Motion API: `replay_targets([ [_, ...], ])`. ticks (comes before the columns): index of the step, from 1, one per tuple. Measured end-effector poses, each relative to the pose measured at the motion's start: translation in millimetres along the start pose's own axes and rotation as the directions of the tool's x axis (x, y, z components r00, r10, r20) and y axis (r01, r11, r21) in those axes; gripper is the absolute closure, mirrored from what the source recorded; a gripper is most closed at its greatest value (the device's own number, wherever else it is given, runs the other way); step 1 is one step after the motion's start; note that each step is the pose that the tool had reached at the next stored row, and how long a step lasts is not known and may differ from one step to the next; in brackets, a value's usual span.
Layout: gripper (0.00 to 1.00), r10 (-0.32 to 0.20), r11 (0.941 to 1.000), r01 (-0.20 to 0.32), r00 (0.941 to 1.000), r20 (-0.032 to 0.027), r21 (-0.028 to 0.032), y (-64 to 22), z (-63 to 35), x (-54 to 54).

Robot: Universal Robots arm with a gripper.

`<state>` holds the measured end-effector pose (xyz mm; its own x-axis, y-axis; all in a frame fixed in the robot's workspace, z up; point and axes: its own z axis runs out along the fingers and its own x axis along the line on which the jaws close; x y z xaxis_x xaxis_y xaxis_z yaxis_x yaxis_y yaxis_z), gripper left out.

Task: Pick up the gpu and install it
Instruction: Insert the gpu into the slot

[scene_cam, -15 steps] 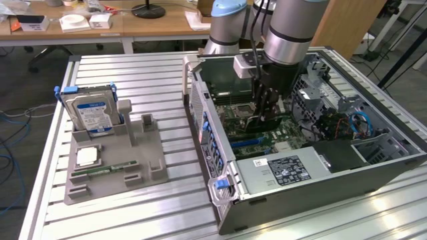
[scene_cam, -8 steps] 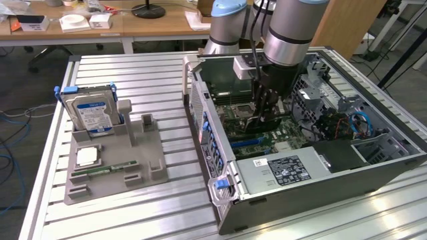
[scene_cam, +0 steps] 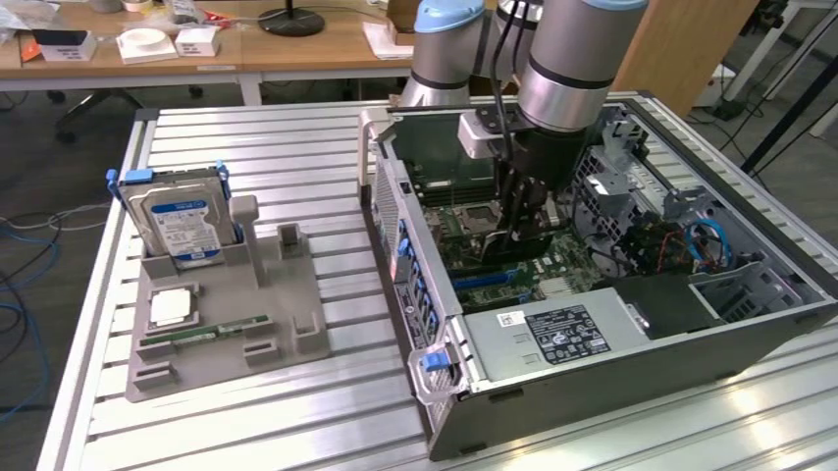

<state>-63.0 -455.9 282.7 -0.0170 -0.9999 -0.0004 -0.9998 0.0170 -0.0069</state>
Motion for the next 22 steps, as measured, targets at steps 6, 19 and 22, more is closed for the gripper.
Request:
replay_targets([
  [6,0.74,0.000,1.0000,0.000,1.0000,0.0001,0.0000,0.0,0.2,0.9],
  [19,0.74,0.000,1.0000,0.000,1.0000,-0.0055,0.0001,0.0,1.5,2.2],
  [22,0.74,0.000,1.0000,0.000,1.0000,-0.0052,0.0042,1.7,3.6,2.2],
])
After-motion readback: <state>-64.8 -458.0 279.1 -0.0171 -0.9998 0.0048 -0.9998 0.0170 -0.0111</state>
